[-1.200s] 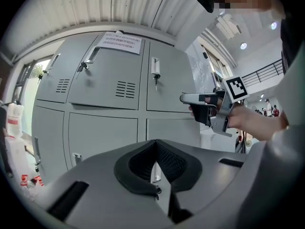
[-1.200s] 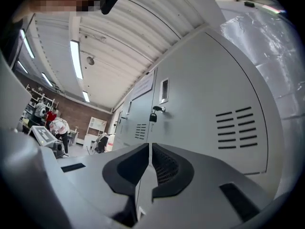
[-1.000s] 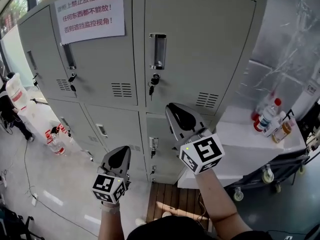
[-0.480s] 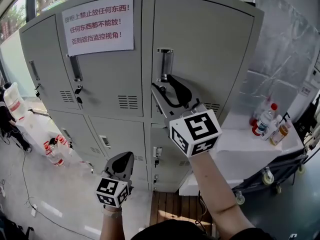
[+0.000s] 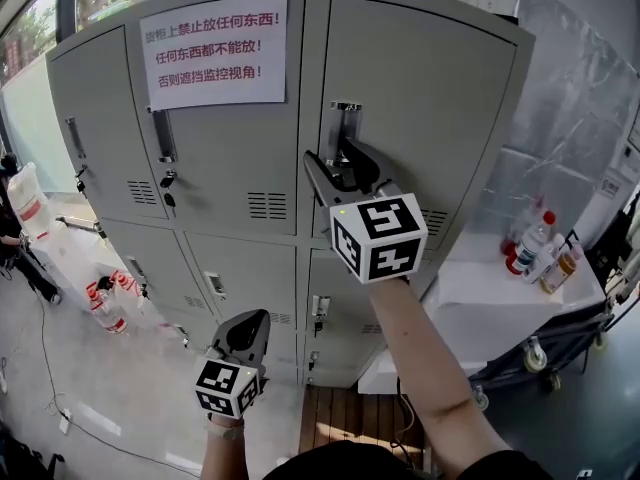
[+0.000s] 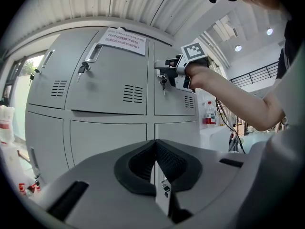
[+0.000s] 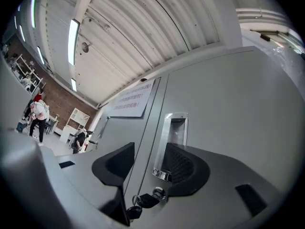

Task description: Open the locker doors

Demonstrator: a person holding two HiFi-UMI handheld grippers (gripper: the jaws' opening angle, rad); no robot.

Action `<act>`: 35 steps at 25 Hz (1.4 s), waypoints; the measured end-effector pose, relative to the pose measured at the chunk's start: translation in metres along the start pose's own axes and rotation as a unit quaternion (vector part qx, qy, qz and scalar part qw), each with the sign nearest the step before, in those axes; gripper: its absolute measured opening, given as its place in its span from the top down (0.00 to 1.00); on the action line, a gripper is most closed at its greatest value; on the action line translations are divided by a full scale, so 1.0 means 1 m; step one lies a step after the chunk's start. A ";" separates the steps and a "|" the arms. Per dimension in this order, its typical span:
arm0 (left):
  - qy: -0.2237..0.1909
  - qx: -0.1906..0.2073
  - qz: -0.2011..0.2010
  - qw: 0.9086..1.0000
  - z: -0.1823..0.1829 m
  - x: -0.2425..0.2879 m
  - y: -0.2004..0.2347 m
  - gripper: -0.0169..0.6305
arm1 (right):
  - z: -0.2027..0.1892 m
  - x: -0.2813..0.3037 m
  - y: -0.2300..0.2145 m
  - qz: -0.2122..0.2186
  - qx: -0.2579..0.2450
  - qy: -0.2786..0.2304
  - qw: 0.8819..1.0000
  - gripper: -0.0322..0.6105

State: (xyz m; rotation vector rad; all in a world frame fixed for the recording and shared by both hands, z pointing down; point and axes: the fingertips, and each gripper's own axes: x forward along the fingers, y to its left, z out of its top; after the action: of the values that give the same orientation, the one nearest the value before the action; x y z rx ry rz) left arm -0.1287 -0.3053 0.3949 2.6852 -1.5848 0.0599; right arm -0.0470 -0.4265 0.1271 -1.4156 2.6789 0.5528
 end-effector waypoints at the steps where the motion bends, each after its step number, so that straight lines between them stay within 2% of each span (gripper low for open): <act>1: 0.000 -0.003 0.001 1.000 -0.002 -0.002 0.002 0.95 | -0.001 0.001 0.000 -0.005 0.001 0.001 1.000 0.60; 6: -0.001 -0.018 0.015 1.000 -0.007 -0.011 0.014 0.95 | -0.001 0.004 -0.001 -0.021 0.005 -0.003 1.000 0.61; 12: 0.003 -0.028 0.024 0.999 -0.014 -0.019 0.023 0.95 | 0.000 0.000 0.001 -0.001 0.051 -0.010 0.999 0.61; 18: 0.003 -0.027 0.019 0.999 -0.015 -0.020 0.014 0.95 | 0.004 -0.013 0.009 -0.006 0.028 -0.002 1.000 0.62; 25: 0.005 -0.027 0.008 1.000 -0.017 -0.023 0.001 0.95 | 0.009 -0.036 0.014 -0.031 -0.008 0.005 0.999 0.72; 35: 0.001 -0.025 -0.010 1.000 -0.014 -0.034 -0.017 0.95 | 0.016 -0.065 0.021 -0.009 0.046 -0.015 0.999 0.78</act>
State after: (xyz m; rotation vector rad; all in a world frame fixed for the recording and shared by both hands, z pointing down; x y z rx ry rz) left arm -0.1303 -0.2664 0.4076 2.6631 -1.5366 0.0217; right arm -0.0280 -0.3588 0.1319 -1.3937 2.6294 0.4402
